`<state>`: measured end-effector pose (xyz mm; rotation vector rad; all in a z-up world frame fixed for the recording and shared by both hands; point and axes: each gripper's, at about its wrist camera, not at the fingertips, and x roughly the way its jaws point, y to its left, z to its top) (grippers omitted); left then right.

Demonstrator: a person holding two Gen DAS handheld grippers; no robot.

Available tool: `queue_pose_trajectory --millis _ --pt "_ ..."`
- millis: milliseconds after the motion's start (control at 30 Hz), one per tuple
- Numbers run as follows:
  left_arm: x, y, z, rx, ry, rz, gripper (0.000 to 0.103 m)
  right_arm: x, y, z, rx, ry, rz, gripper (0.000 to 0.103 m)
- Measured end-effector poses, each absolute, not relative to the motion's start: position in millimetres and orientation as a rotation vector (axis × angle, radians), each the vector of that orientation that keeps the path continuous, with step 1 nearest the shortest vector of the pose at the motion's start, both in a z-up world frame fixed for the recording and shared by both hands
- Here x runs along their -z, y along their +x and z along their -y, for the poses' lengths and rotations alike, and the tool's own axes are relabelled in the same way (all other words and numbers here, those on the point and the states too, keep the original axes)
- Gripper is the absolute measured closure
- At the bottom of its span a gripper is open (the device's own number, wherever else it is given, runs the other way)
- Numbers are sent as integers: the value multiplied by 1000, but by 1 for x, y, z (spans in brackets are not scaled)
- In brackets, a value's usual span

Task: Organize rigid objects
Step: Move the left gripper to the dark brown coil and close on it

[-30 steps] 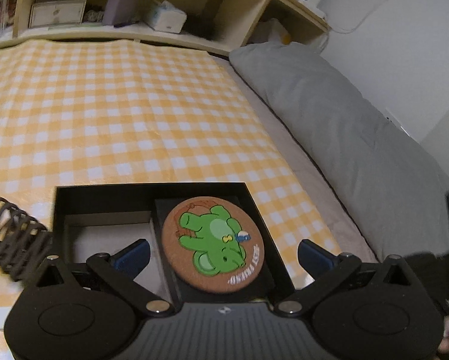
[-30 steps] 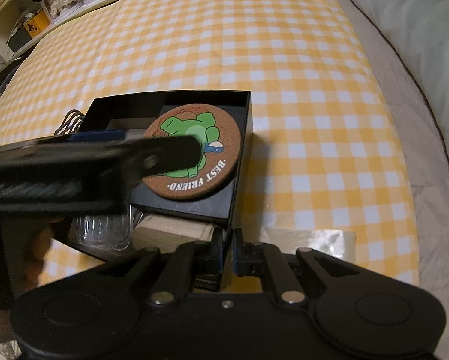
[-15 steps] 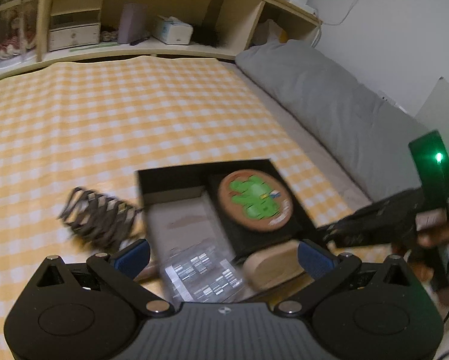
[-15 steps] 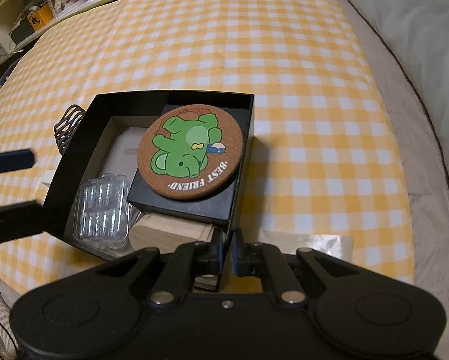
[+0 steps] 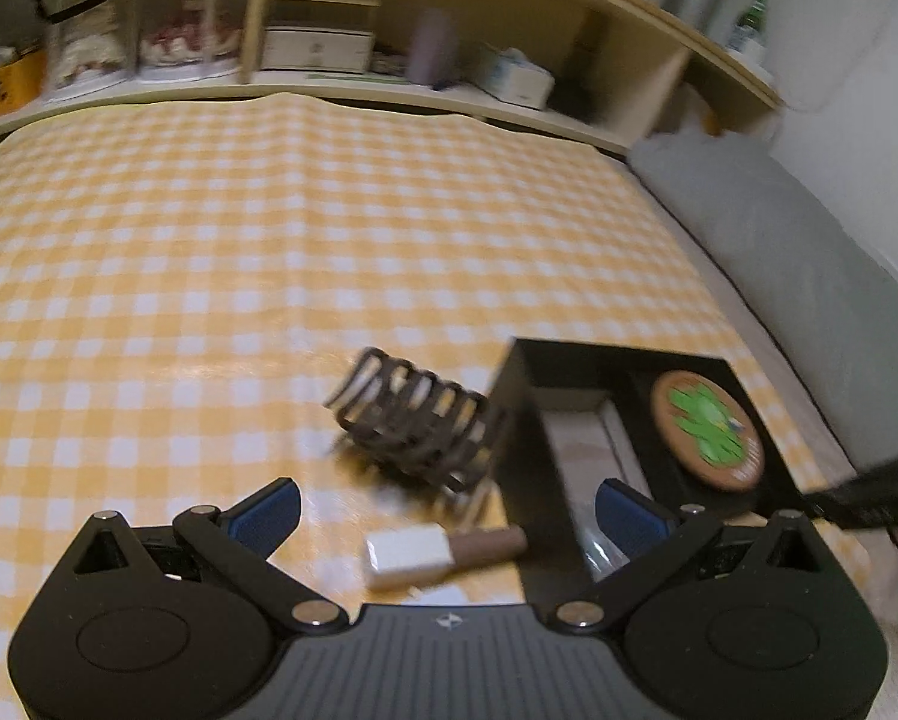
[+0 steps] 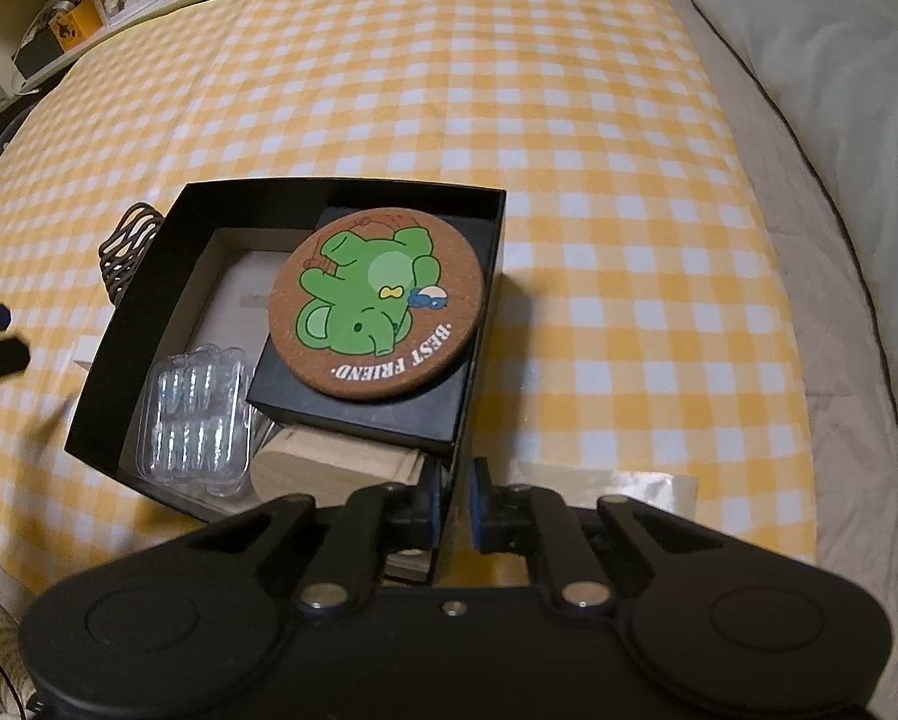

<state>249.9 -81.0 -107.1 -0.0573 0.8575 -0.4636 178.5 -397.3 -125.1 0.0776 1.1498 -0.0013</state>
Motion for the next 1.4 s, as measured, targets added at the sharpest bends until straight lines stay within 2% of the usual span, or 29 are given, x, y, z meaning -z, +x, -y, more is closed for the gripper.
queue_pose_trajectory --millis 567,767,1167,1233,1300,1400 --pt "145 290 95 679 242 -659 0 124 177 403 -15 109 -1138 93" --pt "163 306 104 756 323 -706 0 124 178 404 -15 110 -1139 93" --pt "163 330 106 751 204 -778 0 126 178 401 -12 99 -1145 93" --pt "162 335 106 724 167 -810 2 126 179 400 -11 97 -1147 93" --pt "163 337 104 720 121 -842 9 126 179 400 -11 97 -1147 93" --pt "161 337 103 686 80 -866 10 127 179 399 -8 93 -1148 93"
